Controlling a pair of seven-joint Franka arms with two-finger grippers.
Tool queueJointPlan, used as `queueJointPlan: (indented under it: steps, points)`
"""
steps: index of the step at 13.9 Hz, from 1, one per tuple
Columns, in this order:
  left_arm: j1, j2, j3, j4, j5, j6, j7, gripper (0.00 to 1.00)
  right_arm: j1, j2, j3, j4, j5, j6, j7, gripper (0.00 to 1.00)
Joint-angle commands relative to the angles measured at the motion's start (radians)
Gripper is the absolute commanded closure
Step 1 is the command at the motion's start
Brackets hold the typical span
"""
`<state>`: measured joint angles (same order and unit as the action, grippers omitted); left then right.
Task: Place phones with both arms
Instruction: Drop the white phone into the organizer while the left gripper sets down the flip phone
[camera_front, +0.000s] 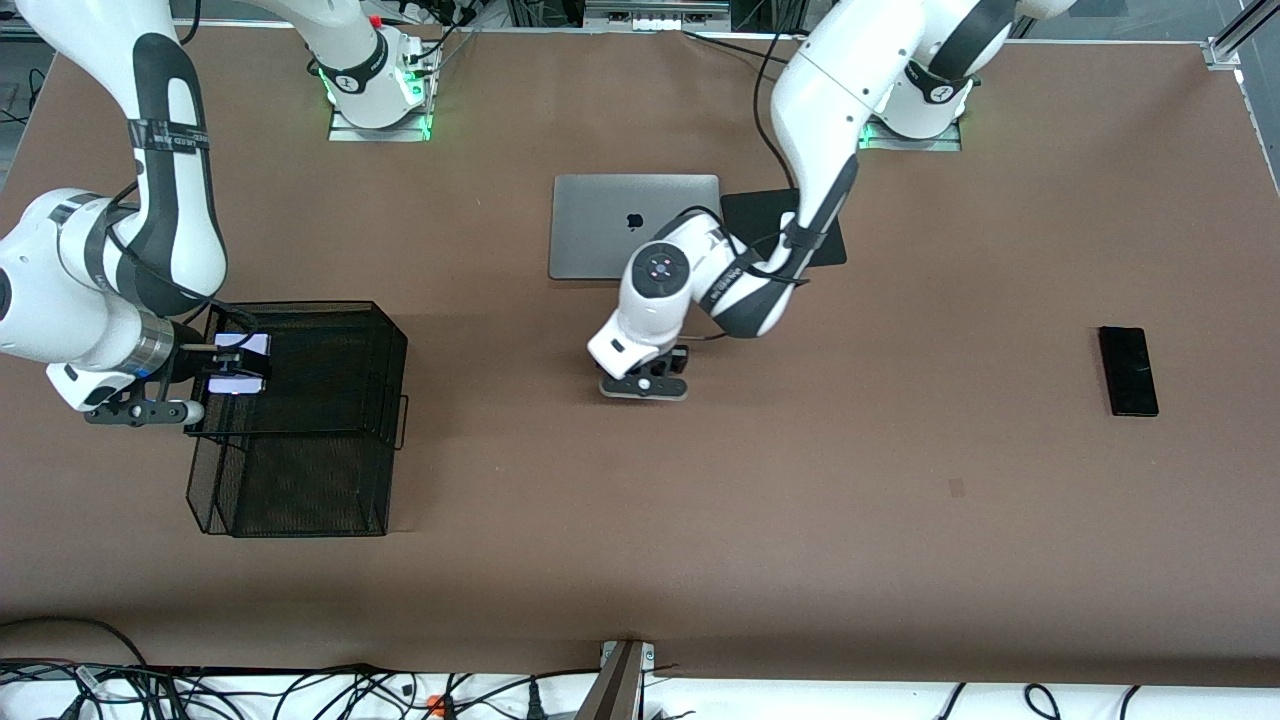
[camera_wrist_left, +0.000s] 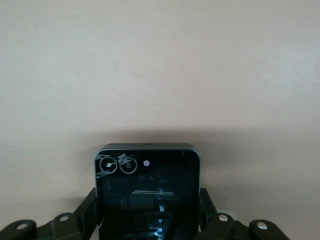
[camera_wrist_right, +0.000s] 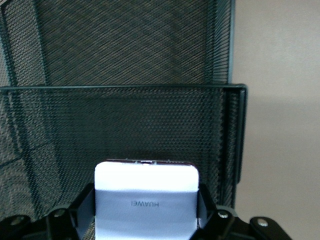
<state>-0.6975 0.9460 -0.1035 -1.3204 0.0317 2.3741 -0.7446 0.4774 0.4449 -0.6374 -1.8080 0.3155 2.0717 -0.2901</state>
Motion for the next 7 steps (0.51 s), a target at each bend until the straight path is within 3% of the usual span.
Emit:
queueJointPlan:
  steps: [1, 3, 4, 5, 6, 7]
  points:
    - [-0.045, 0.036, 0.019, 0.073, -0.030, -0.013, 0.011, 1.00, -0.009, -0.006, 0.002, -0.008, 0.027, 0.024, -0.020, 0.45]
    - [-0.079, 0.037, 0.025, 0.075, -0.029, -0.018, 0.001, 1.00, -0.009, -0.006, 0.004, -0.007, 0.033, 0.025, -0.021, 0.30]
    - [-0.085, 0.042, 0.027, 0.075, -0.027, -0.018, -0.015, 1.00, -0.009, -0.006, 0.004, -0.007, 0.033, 0.024, -0.020, 0.28]
    - [-0.086, 0.048, 0.028, 0.075, -0.029, -0.016, -0.028, 1.00, -0.009, -0.006, 0.004, -0.007, 0.033, 0.024, -0.020, 0.20]
    - [-0.086, 0.054, 0.030, 0.076, -0.029, -0.015, -0.036, 0.95, -0.009, -0.006, 0.004, -0.004, 0.033, 0.022, -0.018, 0.12]
    - [-0.086, 0.056, 0.031, 0.078, -0.027, -0.013, -0.045, 0.52, -0.009, -0.008, 0.004, -0.001, 0.033, 0.021, -0.018, 0.00]
